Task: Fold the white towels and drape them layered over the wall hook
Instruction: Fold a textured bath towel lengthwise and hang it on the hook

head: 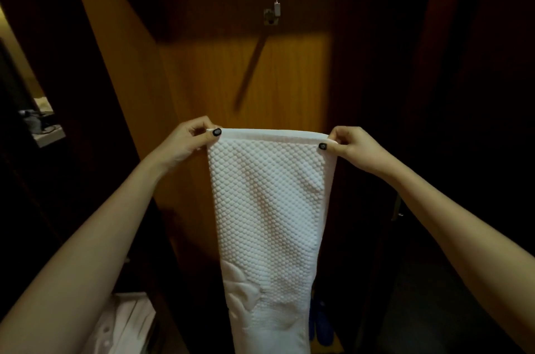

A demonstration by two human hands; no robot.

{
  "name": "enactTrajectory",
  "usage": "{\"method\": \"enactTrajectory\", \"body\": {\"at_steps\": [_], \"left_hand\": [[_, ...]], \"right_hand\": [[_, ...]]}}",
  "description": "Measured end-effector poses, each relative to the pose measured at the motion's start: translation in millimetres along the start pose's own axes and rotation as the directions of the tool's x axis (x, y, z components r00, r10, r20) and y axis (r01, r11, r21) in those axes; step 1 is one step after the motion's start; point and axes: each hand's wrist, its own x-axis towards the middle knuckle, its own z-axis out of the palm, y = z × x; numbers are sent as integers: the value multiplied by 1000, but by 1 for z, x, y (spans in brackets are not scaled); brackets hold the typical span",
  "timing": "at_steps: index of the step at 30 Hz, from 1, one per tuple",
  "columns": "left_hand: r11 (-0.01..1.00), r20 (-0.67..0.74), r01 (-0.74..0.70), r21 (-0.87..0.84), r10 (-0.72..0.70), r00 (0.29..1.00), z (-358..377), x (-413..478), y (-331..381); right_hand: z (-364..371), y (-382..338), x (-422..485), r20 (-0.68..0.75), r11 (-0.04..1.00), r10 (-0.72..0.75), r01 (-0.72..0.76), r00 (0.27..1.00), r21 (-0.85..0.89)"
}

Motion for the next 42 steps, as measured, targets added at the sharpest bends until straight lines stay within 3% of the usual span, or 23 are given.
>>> {"method": "enactTrajectory", "body": {"at_steps": [5,10,14,18,21,24,28,31,39,42], "left_hand": [[998,-51,-29,54,32,998,-6,-3,-5],[976,-100,-4,219,27,995,1,1,-9],[958,3,63,281,-67,998,10,2,0],[744,38,-9,668,-22,999,22,11,10],[614,147,-145,776,48,988,53,19,20],[648,209,-163,744,6,978,83,27,21],[847,218,-42,530,-89,972,96,35,15],[932,265,19,362,-123,956,97,36,16],[849,319,-232,475,80,944,107,30,20],[840,297,-310,445,187,936,110,24,24]], "right_hand": [[-7,-13,6,-51,995,-98,97,994,-13],[-10,-15,10,-108,992,-125,125,986,-8],[-15,-17,13,-101,990,-139,138,985,-17],[-11,-22,14,-38,983,-165,161,986,-86],[-7,-26,14,-23,979,-180,177,983,-102],[-6,-28,11,-12,976,-187,184,982,-119],[-15,-27,6,8,974,-195,194,981,-121],[-23,-23,1,3,983,-162,162,987,-87],[-33,-10,-14,-2,991,-75,74,997,-107],[-38,-9,-17,55,1000,-8,9,998,-21]]}}
